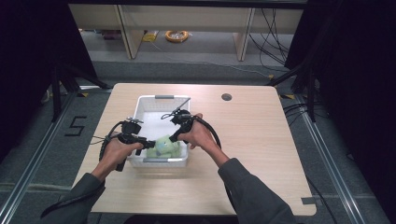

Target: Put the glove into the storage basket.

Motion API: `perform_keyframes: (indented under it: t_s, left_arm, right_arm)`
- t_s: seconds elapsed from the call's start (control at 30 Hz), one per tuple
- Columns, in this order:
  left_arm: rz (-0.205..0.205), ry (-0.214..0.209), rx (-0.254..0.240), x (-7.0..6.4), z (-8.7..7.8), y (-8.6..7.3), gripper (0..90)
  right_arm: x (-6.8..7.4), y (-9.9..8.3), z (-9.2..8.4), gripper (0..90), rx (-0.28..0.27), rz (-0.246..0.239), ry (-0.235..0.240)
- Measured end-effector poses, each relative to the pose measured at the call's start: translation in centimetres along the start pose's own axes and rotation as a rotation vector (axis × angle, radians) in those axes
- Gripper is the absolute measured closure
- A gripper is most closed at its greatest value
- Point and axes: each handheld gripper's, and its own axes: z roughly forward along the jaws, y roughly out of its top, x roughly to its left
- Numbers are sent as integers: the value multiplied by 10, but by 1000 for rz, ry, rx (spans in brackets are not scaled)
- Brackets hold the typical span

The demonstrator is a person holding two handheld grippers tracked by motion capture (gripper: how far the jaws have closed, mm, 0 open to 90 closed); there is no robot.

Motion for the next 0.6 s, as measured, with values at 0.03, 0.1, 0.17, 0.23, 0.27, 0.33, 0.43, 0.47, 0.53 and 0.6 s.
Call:
perform_keyframes:
  t_s: [0.03, 0.1, 0.17, 0.23, 0.27, 0.33, 0.43, 0.47, 0.53, 0.6]
  left_arm:
    - [-4, 8, -19, -1, -2, 1, 509]
    - [8, 11, -40, -1, -8, 3, 503]
    - [10, 10, -50, -3, -10, 3, 500]
    - [12, 9, -65, -5, -14, 4, 494]
    - [12, 11, -73, -6, -16, 4, 488]
    - [16, 21, -106, -9, -20, 5, 486]
    - [21, -5, -138, -12, -30, 6, 479]
    - [29, -11, -145, -13, -34, 6, 463]
    - [27, -27, -168, -17, -39, 6, 456]
    - [38, -40, -181, -22, -45, 4, 425]
  right_arm:
    - [0, 0, 0, 546, 0, 0, 0]
    - [1, 0, -4, 540, -14, -10, 0]
    - [3, -1, -8, 534, -14, 1, 1]
    - [3, -1, -10, 533, -22, -3, -2]
    - [3, -1, -11, 530, -29, -4, -6]
    - [3, -2, -16, 525, -39, -5, -1]
    - [4, -4, -25, 516, -60, -7, 6]
    - [5, -6, -31, 507, -74, -10, 5]
    - [5, -7, -33, 499, -80, -11, 6]
    - [6, -10, -40, 477, -93, -11, 11]
